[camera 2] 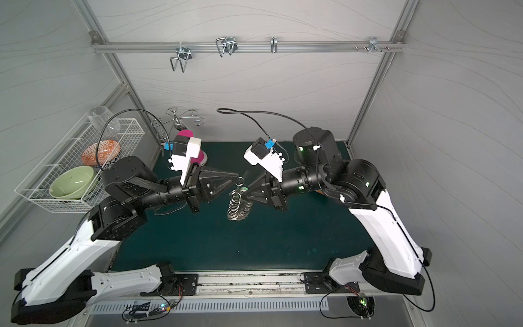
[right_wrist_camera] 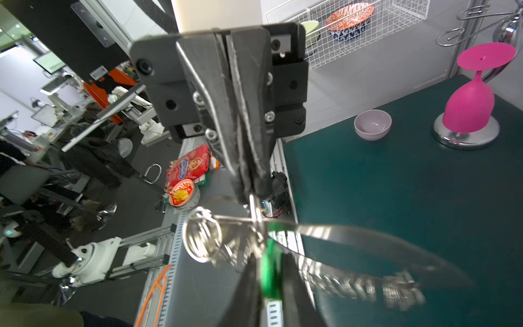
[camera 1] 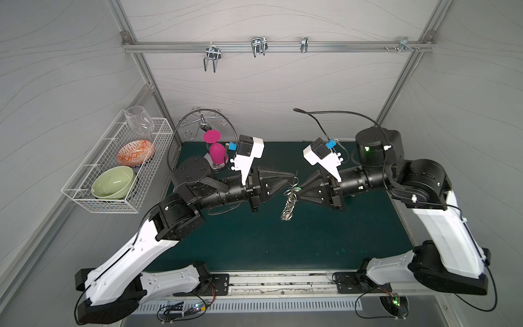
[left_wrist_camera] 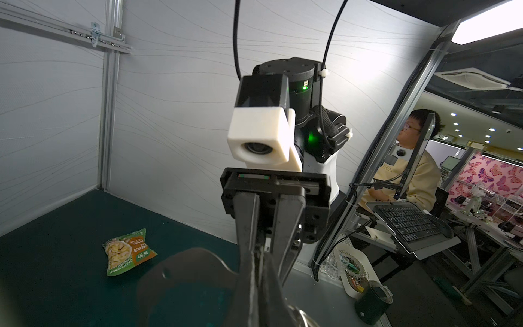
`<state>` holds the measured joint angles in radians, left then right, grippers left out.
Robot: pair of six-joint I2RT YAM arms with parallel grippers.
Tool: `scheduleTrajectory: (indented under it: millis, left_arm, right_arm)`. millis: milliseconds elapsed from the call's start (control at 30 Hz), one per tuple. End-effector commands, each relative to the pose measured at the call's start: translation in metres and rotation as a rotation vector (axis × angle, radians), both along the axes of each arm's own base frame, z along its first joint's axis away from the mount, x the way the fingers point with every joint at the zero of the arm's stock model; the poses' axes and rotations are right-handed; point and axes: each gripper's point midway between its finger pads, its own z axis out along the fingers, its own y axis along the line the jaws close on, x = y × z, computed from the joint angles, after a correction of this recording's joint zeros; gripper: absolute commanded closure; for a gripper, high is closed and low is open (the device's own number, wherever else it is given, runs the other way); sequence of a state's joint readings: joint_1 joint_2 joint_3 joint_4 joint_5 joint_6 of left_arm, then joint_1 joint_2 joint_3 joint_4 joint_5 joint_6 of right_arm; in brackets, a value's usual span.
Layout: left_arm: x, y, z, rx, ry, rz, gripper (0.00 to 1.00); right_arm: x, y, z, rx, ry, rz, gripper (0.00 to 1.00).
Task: Attach keys to a key ring
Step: Adjust the key on the keyring, then place the keyring at the center of the board.
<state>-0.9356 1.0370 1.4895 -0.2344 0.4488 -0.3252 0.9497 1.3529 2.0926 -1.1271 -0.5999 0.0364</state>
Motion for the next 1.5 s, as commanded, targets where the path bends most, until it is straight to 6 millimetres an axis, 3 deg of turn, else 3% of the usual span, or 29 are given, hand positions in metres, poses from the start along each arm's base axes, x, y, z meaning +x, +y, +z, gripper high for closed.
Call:
scheduleTrajectory:
  millis: [0,133,267,400,600,1033,1467]
  left_arm:
    - [-0.01,0.012,0.031,-0.101,-0.083,-0.006,1.0]
    - [-0.011,0.014,0.029,-0.096,-0.078,-0.002,1.0]
    - [-0.014,0.015,0.029,-0.088,-0.074,-0.016,1.0]
    - [-0.023,0.015,0.03,-0.074,-0.065,-0.06,1.0]
    - [-0.037,0.015,0.031,-0.044,-0.029,-0.148,1.0]
    - [-0.059,0.006,0.035,-0.026,0.085,-0.336,1.0]
    - [-0.056,0.005,0.045,-0.045,0.053,-0.319,1.0]
  right_arm:
    - [0.001,-0.005,0.0,-0.001,-0.006,-0.028,0.66]
    - [0.009,-0.019,0.011,0.057,-0.037,-0.093,0.43]
    - [0.011,-0.036,0.02,0.113,-0.06,-0.131,0.27]
    - [0.018,-0.05,0.019,0.136,-0.084,-0.176,0.17]
    - [0.02,-0.053,0.021,0.206,-0.108,-0.134,0.12]
    - [0.011,-0.035,0.033,0.311,0.008,0.122,0.09]
    - [-0.018,-0.037,0.027,0.289,0.162,0.273,0.31]
